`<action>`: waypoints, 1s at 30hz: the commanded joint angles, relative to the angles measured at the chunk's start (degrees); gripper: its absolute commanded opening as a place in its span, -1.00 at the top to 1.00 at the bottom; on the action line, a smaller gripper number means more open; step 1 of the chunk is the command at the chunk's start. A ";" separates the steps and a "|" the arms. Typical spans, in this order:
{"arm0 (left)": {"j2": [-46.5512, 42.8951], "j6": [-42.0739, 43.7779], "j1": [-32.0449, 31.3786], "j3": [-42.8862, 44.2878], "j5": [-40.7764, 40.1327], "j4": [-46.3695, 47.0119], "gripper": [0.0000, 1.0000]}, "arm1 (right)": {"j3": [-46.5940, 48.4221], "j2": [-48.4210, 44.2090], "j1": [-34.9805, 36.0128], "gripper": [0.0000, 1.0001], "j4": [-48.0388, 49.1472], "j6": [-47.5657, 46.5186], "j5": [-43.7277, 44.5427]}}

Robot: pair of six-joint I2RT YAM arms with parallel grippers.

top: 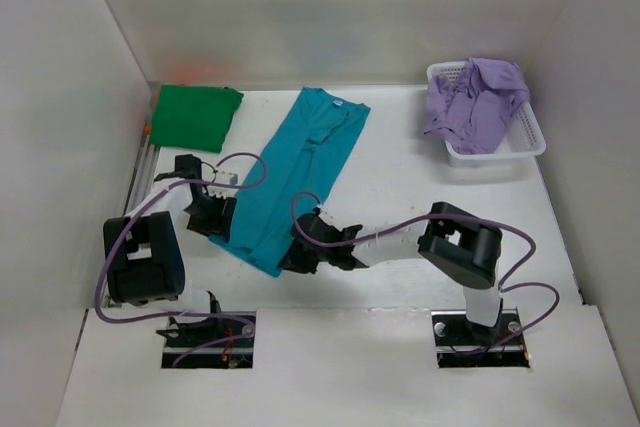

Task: Fold and stack the t-shirts
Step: Rotate the tshirt 90 degrees

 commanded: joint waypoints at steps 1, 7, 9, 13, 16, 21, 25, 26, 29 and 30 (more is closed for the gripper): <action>-4.39 0.28 -0.59 -1.09 1.83 -0.17 -0.02 | -1.80 3.75 -0.01 0.71 1.01 3.57 0.78; -12.65 1.86 -1.46 2.41 4.47 -3.94 -0.12 | -6.89 2.71 -0.98 1.00 5.41 5.07 -0.02; -14.68 2.30 -1.90 4.61 5.61 -5.79 -0.16 | -8.74 1.22 -1.16 1.00 5.76 4.72 0.24; -17.67 3.88 -5.14 9.79 9.65 -9.30 -0.24 | -14.62 -3.26 -1.24 1.00 5.76 3.58 0.42; -20.04 8.09 -10.76 11.91 10.28 -9.66 -0.26 | -20.76 -8.18 -1.42 1.00 5.85 3.05 0.42; -26.18 25.03 -24.11 6.66 -1.03 -7.03 -0.30 | -31.40 -17.58 -0.81 1.00 4.97 3.31 0.59; -35.05 43.13 -34.93 -5.89 -10.10 -4.39 -0.30 | -36.16 -21.81 0.25 1.00 4.80 3.32 0.42; -37.34 47.18 -37.21 -8.97 -11.07 -4.48 -0.30 | -36.86 -22.43 0.25 1.00 4.80 2.88 -0.02; -43.84 56.50 -42.93 -16.01 -11.79 -6.49 -0.28 | -37.57 -23.31 0.25 1.00 4.97 -0.63 -1.68; -45.00 58.45 -44.17 -17.08 -11.61 -7.54 -0.28 | -37.40 -23.22 0.25 1.00 4.88 -1.69 -2.21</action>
